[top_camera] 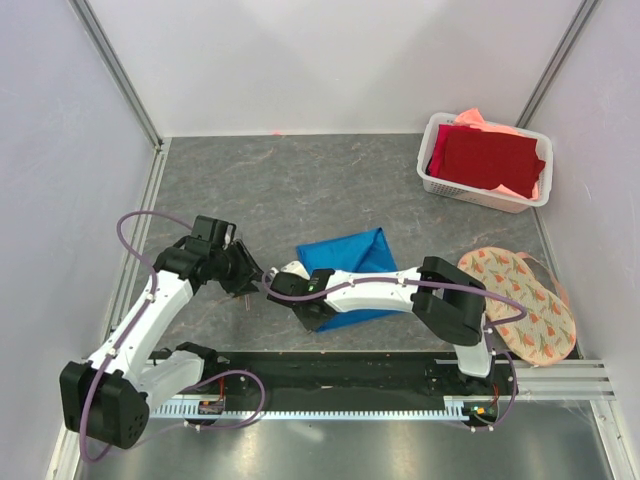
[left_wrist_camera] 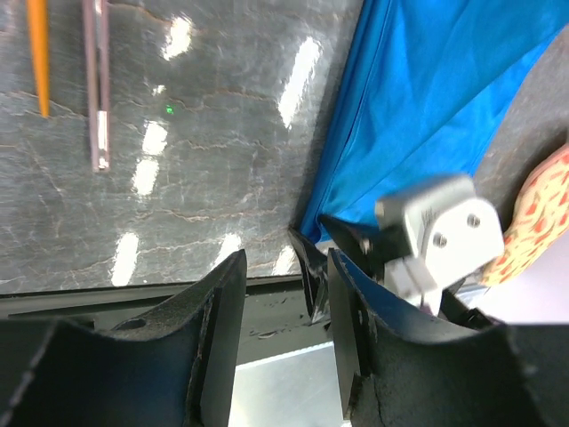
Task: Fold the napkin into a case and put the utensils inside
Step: Pick up the upper triangle-folded napkin from the center of the board.
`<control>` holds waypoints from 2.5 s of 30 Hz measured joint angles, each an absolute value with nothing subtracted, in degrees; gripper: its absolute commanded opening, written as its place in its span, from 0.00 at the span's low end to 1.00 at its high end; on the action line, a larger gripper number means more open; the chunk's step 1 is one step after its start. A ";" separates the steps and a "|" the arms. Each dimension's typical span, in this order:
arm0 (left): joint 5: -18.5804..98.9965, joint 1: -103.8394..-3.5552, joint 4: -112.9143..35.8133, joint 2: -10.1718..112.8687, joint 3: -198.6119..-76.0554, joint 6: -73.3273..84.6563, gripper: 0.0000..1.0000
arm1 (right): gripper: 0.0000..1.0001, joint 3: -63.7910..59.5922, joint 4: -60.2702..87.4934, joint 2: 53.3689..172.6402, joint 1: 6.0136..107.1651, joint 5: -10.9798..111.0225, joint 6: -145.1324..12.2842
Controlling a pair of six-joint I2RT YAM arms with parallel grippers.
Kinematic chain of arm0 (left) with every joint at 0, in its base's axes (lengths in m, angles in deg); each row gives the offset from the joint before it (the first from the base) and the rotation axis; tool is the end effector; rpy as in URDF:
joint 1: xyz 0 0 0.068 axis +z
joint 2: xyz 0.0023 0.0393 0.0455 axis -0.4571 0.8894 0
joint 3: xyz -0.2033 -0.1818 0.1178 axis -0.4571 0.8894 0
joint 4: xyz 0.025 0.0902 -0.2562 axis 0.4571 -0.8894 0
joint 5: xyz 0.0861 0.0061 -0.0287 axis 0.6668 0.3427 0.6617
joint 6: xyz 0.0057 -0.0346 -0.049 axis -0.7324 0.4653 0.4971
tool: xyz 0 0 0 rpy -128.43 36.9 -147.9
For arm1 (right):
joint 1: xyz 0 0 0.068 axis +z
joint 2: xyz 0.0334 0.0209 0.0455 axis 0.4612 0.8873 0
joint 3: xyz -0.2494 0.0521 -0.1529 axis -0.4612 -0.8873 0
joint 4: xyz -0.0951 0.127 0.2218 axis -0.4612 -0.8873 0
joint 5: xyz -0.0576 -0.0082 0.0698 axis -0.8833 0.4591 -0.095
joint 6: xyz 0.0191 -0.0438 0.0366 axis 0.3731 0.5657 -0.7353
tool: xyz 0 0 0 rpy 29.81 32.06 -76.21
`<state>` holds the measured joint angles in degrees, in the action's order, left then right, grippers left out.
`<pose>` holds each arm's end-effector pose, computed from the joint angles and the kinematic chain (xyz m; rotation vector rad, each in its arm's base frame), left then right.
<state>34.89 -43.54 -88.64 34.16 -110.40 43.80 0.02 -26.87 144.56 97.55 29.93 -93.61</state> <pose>0.1782 -0.0631 0.2572 -0.7129 2.6754 -0.6668 0.1468 0.3774 0.1686 -0.8373 2.6927 0.0847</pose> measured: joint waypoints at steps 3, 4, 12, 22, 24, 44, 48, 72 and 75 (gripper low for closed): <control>34.82 -41.18 -88.60 34.01 -110.40 43.78 0.49 | 0.18 -0.90 -25.52 144.15 98.79 27.92 -94.48; 34.80 -40.50 -88.58 34.01 -110.40 43.78 0.49 | 0.15 -1.11 -25.23 144.08 99.08 27.38 -94.44; 32.68 -35.75 -88.23 35.88 -110.40 43.38 0.51 | 0.00 -2.45 -23.66 143.12 99.49 25.89 -94.15; 22.36 -35.49 -79.05 43.80 -107.91 42.25 0.74 | 0.00 -5.42 -24.60 136.28 94.97 32.58 -91.31; 20.63 -35.91 -76.97 45.92 -107.73 42.33 0.83 | 0.00 -5.64 -24.51 133.46 93.44 34.81 -90.96; 18.03 -41.22 -69.01 64.10 -113.28 44.24 0.86 | 0.00 -9.24 -22.44 129.37 88.65 44.05 -90.20; 18.41 -42.68 -68.95 67.99 -115.82 44.43 0.79 | 0.00 -9.24 -22.41 129.37 88.65 44.60 -90.29; 26.10 -46.31 -70.48 80.63 -127.53 44.72 0.49 | 0.00 -9.20 -22.41 127.69 88.34 44.42 -91.82; 27.10 -46.81 -70.96 81.87 -128.21 44.72 0.41 | 0.00 -9.20 -22.39 127.36 88.30 44.16 -91.99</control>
<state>27.10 -46.81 -70.96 81.87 -128.21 44.72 -9.20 -22.39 127.36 88.30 44.16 -91.99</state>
